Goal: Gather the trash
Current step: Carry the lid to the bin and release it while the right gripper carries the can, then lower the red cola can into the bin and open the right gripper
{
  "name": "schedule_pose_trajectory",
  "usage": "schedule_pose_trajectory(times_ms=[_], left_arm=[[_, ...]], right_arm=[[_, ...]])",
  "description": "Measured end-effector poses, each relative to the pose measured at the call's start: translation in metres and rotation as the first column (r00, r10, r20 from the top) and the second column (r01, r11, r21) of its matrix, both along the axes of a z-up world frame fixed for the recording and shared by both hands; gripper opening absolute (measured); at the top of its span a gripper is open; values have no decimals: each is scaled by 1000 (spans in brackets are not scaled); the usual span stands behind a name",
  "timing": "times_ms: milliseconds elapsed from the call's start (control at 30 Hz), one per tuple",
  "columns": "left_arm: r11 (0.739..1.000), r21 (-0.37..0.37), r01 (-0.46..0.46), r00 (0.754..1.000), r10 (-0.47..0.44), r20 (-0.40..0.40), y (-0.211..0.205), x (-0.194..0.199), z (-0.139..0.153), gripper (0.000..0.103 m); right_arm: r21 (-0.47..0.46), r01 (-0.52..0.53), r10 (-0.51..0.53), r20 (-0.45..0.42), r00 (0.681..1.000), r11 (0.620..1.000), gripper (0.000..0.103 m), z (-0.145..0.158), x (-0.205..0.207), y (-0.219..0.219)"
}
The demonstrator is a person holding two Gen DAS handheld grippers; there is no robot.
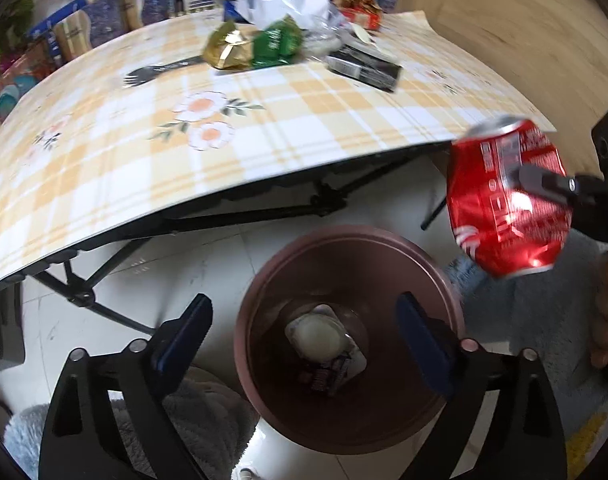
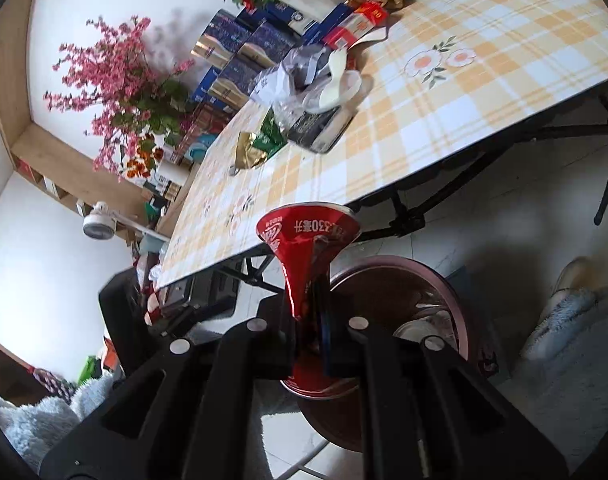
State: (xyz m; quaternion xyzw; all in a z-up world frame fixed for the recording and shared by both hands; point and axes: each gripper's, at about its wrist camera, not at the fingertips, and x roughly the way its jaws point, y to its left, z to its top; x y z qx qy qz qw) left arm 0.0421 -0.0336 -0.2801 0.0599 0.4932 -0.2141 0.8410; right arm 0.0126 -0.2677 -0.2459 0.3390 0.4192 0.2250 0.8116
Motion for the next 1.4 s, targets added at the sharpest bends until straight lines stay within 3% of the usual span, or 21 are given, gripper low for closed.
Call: schedule_pose_trajectory(times_ms=[267,367,533,700,900,1033,1400], left_arm=[[985,-60,-160,985,163,54,31,1,22,97],[967,-117,-228,967,239,91,48,2,39,97],[934,-131,-333,917,353,186,69,-3,73,97],[926,-139,-351,890,376,257,78,-9,92,97],[908,-147,-393,838,420,349,84,-25,93,97],[914,-171,-368,870,403,284,86,-21,82,97],[918,-150,-367,881,395,260,80,-15,72,97]], right_arm=[[-44,-89,88,-36,995,995,13,-11,5,23],[-74,-105,101,-57,993,992,13,-17,7,29],[-131,-123,109,-114,987,984,13,-32,12,37],[-196,-147,112,-179,977,970,13,-51,17,46],[-268,-176,114,-231,966,947,13,-64,22,59],[-297,-192,120,-245,962,936,13,-65,22,65],[-308,-175,92,-264,960,935,14,-67,24,64]])
